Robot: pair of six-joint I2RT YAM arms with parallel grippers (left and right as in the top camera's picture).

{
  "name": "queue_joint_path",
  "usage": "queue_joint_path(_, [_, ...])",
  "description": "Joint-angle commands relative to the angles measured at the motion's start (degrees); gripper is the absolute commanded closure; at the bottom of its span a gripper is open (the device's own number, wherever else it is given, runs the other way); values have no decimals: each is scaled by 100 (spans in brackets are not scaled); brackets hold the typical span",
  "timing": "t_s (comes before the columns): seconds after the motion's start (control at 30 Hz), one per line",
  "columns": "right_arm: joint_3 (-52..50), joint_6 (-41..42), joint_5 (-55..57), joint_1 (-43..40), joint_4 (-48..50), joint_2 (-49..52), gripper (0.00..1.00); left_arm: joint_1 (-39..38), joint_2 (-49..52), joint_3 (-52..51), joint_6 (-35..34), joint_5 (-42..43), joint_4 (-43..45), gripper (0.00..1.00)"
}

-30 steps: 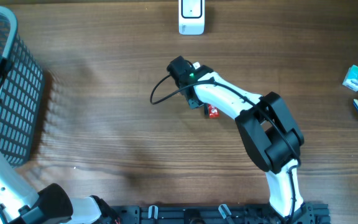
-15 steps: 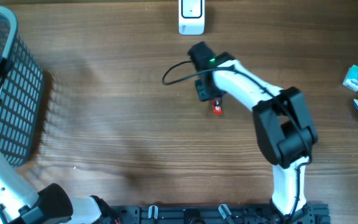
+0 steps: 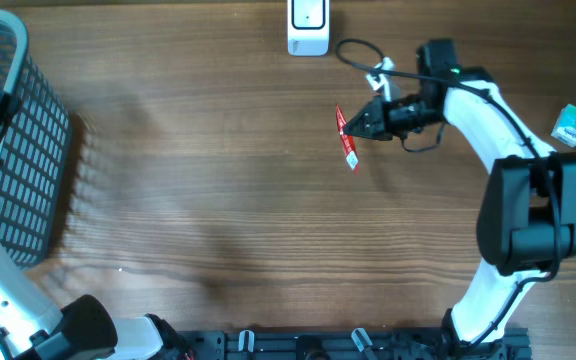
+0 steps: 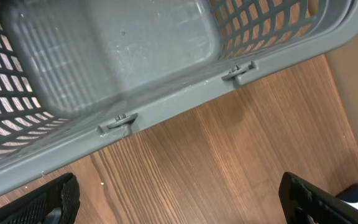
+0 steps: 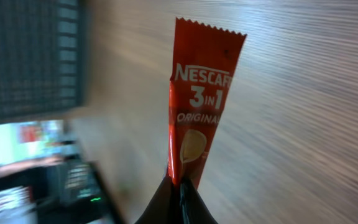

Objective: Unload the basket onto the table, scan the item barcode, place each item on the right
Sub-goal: 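Lift the Nescafe stick and rotate it upright with right gripper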

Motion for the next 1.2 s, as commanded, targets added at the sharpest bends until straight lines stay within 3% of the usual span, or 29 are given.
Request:
queue_joint_path(0.0, [-315,-463,-2138,-387,221,37,96,26,24,22,-57,-37,15,0])
queue_joint_path(0.17, [-778,48,-3541,-756,1187,50,96,26,24,22,-57,-37,15,0])
queue_joint_path(0.83, [-1062,6242,-3567,-822,5735,50,96,26,24,22,-57,-37,15,0])
queue_joint_path(0.93, [-1062,6645,-3567,-822,6129,50,96,26,24,22,-57,-37,15,0])
queue_joint_path(1.17, [-1062,6690,-3571,-817,6070,48,96,26,24,22,-61,278,35,0])
